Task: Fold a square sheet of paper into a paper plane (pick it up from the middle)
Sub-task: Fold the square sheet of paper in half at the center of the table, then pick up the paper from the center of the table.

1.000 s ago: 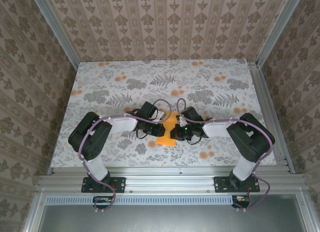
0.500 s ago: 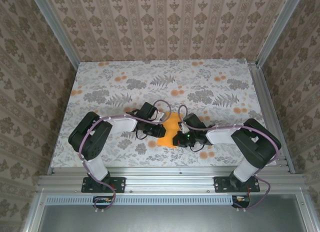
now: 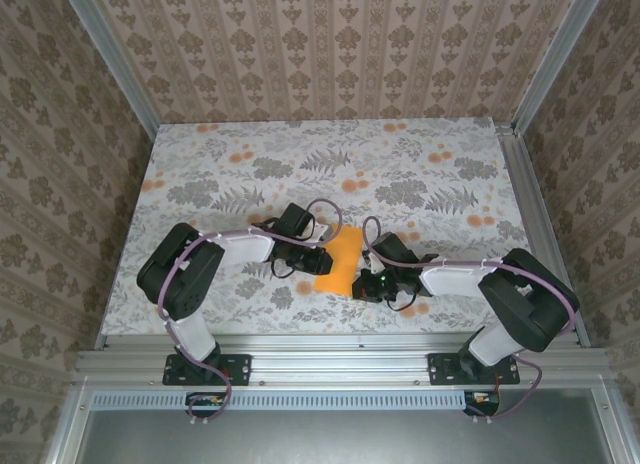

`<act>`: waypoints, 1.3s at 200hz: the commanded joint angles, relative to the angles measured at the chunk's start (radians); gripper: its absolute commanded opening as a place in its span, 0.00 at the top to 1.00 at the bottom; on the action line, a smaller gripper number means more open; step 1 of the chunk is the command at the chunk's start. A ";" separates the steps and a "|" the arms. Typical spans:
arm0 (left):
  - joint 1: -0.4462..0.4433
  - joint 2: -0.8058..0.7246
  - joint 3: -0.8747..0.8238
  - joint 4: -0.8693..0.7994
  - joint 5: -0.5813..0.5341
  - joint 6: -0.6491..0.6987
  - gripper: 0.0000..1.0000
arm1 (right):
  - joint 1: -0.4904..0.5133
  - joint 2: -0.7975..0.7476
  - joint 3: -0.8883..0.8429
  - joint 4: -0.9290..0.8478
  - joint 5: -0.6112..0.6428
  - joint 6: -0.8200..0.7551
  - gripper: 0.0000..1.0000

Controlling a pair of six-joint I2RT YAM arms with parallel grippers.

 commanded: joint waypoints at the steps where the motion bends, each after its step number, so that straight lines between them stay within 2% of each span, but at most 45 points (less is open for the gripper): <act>1: 0.005 -0.024 0.031 -0.122 -0.006 -0.019 0.76 | -0.019 -0.046 0.054 -0.041 0.022 0.015 0.95; 32: 0.007 -0.071 0.097 -0.157 0.001 -0.021 0.70 | -0.077 -0.071 0.065 -0.073 0.038 0.011 0.88; 56: 0.010 -0.102 0.124 -0.207 -0.024 -0.005 0.68 | -0.112 -0.070 0.058 -0.060 0.035 0.022 0.75; 87: 0.016 -0.108 0.115 -0.232 -0.043 0.011 0.68 | -0.127 -0.031 0.067 -0.005 0.005 0.042 0.65; 180: 0.004 -0.019 0.065 -0.145 -0.023 -0.005 0.73 | -0.127 0.083 0.127 0.055 -0.014 0.058 0.61; 260: -0.006 0.039 0.066 -0.184 -0.103 0.038 0.77 | -0.122 0.136 0.207 -0.089 0.071 0.021 0.59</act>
